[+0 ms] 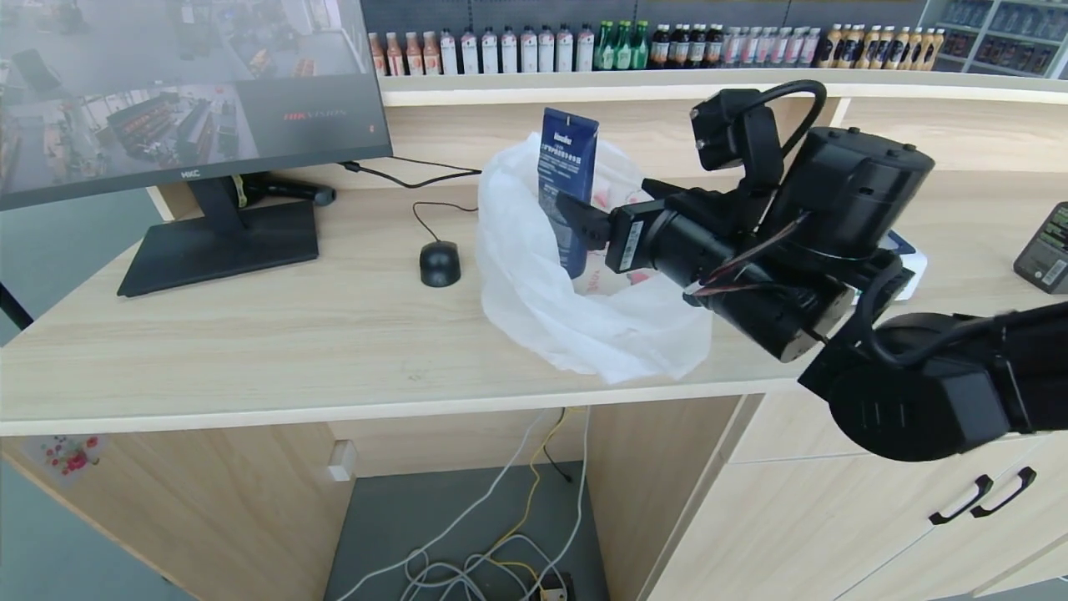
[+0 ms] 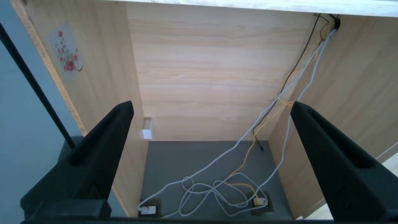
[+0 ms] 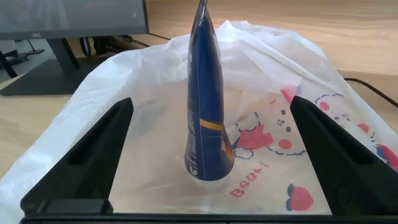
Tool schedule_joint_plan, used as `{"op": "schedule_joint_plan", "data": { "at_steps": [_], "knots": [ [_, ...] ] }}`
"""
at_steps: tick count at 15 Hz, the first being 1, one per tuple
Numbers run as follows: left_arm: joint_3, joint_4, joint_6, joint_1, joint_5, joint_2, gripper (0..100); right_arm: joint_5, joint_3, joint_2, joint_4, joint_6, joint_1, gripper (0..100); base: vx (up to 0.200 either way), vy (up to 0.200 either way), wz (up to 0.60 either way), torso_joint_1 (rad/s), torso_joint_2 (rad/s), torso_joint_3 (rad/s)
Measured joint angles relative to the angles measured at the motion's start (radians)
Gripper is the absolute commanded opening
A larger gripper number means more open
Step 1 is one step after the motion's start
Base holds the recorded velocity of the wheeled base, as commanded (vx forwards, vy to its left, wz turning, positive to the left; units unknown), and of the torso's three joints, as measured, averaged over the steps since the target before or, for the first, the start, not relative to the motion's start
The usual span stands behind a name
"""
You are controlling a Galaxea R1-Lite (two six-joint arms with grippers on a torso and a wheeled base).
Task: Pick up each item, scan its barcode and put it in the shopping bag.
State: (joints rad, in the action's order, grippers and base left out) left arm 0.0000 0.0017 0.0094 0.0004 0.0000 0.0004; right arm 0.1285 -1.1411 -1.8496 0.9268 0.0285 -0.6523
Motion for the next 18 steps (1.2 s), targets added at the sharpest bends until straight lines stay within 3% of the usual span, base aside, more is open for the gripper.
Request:
{"op": "schedule_joint_plan", "data": {
  "at_steps": [5, 9, 14, 18],
  "knots": [
    [0.000, 0.000, -0.002, 0.000, 0.000, 0.000, 100, 0.001, 0.353, 0.152, 0.140, 0.006, -0.062, 100, 0.000, 0.000, 0.00, 0.000, 0.00, 0.000],
    [0.000, 0.000, -0.003, 0.000, 0.000, 0.000, 100, 0.007, 0.600, 0.316, 0.200, -0.067, -0.105, 100, 0.000, 0.000, 0.00, 0.000, 0.00, 0.000],
    [0.000, 0.000, -0.005, 0.000, 0.000, 0.000, 100, 0.008, 0.799, 0.448, 0.293, -0.089, -0.112, 100, 0.000, 0.000, 0.00, 0.000, 0.00, 0.000],
    [0.000, 0.000, -0.006, 0.000, 0.000, 0.000, 100, 0.008, 0.824, 0.481, 0.310, -0.107, -0.101, 100, 0.000, 0.000, 0.00, 0.000, 0.00, 0.000]
  ]
}}
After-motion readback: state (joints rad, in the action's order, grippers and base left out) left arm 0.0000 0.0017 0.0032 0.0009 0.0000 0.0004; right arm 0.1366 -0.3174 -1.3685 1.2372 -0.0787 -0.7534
